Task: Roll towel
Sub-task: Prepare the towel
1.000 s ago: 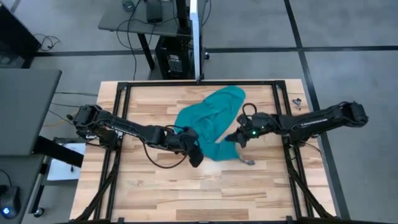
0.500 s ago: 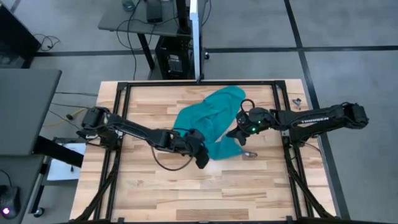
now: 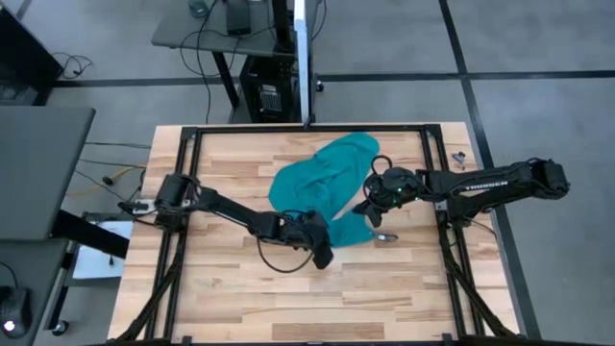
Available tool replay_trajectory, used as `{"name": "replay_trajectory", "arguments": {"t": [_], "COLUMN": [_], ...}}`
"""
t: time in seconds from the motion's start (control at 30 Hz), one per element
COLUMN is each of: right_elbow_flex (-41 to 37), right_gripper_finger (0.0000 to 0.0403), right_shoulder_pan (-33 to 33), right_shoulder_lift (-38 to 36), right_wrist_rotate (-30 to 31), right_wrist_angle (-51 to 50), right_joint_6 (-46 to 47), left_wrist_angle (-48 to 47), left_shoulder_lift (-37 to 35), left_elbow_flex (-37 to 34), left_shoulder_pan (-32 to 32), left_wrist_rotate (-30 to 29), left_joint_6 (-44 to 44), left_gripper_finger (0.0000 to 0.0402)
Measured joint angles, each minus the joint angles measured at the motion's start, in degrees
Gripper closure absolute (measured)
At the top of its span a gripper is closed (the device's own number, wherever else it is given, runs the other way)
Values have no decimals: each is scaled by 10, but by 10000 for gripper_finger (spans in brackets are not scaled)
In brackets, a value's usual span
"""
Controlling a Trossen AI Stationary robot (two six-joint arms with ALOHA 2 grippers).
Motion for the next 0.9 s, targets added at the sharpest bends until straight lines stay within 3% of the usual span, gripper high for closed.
{"name": "replay_trajectory", "arguments": {"t": [0.17,0.3,0.4,0.5,0.73,0.9], "right_elbow_flex": [0,0,0,0,0,0], "right_gripper_finger": [403,403,403,403,403,403], "right_shoulder_pan": [20,82,137,192,291,351], "right_shoulder_lift": [0,0,5,13,63,167], "right_wrist_rotate": [-32,-44,-41,-26,34,35], "right_wrist_angle": [21,21,34,66,173,306], "right_joint_6": [-6,-11,-11,-4,102,212], "left_wrist_angle": [-46,-194,-327,-400,-478,-522], "left_shoulder_lift": [15,-20,-60,-103,-182,-199], "left_elbow_flex": [57,126,178,209,213,213], "left_shoulder_pan": [10,22,26,36,73,78], "left_wrist_rotate": [11,46,45,31,25,31], "left_joint_6": [28,74,113,138,145,177], "left_gripper_finger": [253,253,253,253,253,253]}}
